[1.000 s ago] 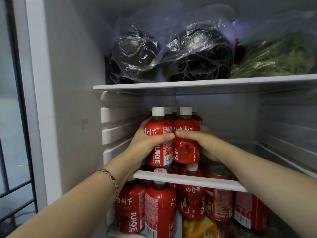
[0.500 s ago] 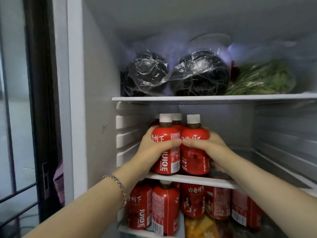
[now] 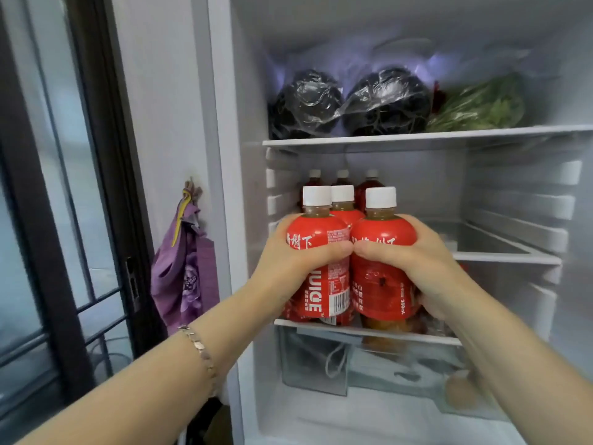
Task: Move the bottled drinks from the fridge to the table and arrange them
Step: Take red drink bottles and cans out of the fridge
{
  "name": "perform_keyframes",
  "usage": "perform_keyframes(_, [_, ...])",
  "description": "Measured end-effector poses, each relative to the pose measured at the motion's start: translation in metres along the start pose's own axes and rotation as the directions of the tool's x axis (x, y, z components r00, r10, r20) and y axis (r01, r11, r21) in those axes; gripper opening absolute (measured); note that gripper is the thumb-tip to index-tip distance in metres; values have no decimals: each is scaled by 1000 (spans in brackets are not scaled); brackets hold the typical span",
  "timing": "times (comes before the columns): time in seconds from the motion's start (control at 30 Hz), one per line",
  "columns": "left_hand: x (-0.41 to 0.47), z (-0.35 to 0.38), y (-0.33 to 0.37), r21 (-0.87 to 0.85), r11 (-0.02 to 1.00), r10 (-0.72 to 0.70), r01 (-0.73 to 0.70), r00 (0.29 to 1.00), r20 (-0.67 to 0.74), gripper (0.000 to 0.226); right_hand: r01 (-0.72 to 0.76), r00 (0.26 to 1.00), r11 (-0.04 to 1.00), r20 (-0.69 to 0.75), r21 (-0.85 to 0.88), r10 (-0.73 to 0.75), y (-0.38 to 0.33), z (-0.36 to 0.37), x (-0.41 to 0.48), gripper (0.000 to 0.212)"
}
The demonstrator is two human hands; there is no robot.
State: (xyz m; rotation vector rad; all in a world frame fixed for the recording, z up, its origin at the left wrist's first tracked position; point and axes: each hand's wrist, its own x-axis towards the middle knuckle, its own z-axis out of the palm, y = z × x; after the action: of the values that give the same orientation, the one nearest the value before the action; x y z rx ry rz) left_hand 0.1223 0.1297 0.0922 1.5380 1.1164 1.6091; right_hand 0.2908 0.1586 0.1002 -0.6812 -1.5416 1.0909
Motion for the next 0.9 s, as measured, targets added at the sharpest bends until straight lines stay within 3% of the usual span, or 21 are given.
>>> perform_keyframes(0.07, [-28,-12,5,13,1000,-12,13,997,-71,81,-5,998,999,62,32,3,1,16,-16,67])
perform_keyframes(0.17, [-64,-23,13,36,999,-2,8,988,-157,80,-3,985,998,170,60,-7,0,33,-31,76])
perform_keyframes(0.33, [-148,-32,25,88,995,-7,46,915,-403,70,-32,910,993,414,115,-19,4,65,-69,74])
perform_keyframes(0.47, [-234,-27,36,123,986,-7,112,768,-641,83,-75,794,986,608,151,-32,6,94,-118,79])
perform_keyframes(0.6, [-329,-23,58,159,959,-11,234,593,-805,83,-169,648,964,760,204,-47,4,132,-184,67])
perform_keyframes(0.73, [-429,-16,88,168,931,24,324,406,-914,73,-205,475,958,876,202,-83,-9,173,-264,85])
perform_keyframes(0.9, [-570,10,130,169,895,131,412,121,-984,84,-236,210,951,966,198,-149,-48,215,-391,57])
